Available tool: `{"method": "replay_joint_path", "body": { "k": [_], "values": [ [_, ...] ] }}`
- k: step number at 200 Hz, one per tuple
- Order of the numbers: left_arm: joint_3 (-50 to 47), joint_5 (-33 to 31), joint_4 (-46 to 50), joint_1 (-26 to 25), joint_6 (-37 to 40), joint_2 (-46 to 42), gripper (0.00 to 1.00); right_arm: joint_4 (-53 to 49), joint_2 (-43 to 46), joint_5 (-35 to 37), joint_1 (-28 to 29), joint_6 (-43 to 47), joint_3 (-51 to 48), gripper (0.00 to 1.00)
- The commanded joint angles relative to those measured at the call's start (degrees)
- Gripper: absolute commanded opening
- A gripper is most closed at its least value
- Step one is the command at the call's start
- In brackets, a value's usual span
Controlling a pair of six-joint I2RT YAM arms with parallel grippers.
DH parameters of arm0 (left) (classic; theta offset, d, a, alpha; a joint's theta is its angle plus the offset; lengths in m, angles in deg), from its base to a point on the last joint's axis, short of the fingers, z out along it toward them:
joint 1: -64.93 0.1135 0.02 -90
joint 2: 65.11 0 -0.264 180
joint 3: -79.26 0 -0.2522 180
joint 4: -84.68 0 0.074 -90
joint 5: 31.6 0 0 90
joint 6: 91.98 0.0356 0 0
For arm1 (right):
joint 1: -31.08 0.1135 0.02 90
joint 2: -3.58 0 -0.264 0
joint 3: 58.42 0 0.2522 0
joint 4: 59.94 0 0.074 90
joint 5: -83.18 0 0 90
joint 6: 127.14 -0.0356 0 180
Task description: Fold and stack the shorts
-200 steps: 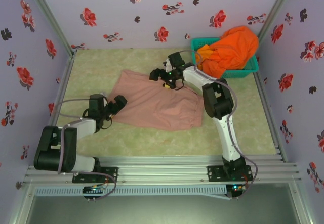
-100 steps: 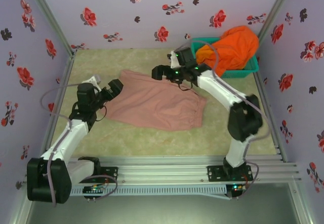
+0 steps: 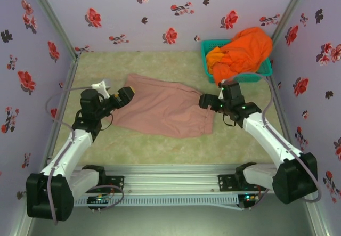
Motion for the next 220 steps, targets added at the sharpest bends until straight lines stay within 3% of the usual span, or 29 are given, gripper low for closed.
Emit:
{"method": "replay_joint_path", "body": {
  "k": [1,23,67,155,196,220],
  "values": [
    [0.1,1.8,-1.9,-1.1,2.0,0.3,0.99,-2.7,-4.4,2.0,-0.5,-0.6,-1.1,0.91],
    [0.0,1.8,-2.0,-1.8,1.9,0.7,0.99,-1.9,-10.0,1.6,-1.0,-1.0,-0.7,0.79],
    [-0.8,1.7,-2.0,-2.4,1.7,0.6,0.99,0.0,-19.2,-0.9,-1.0,-1.9,0.9,0.75],
    [-1.3,1.4,-2.0,-2.5,2.2,1.6,0.99,0.4,-27.8,-1.5,-0.5,-1.7,3.9,0.62],
    [-1.2,1.3,-2.2,-2.5,2.3,2.3,0.99,-3.2,-30.7,3.7,1.2,1.4,6.8,0.41],
    [-1.2,1.2,-2.2,-2.5,2.4,2.4,0.99,-4.4,-32.6,5.0,1.4,3.0,7.8,0.23]
  ]
}}
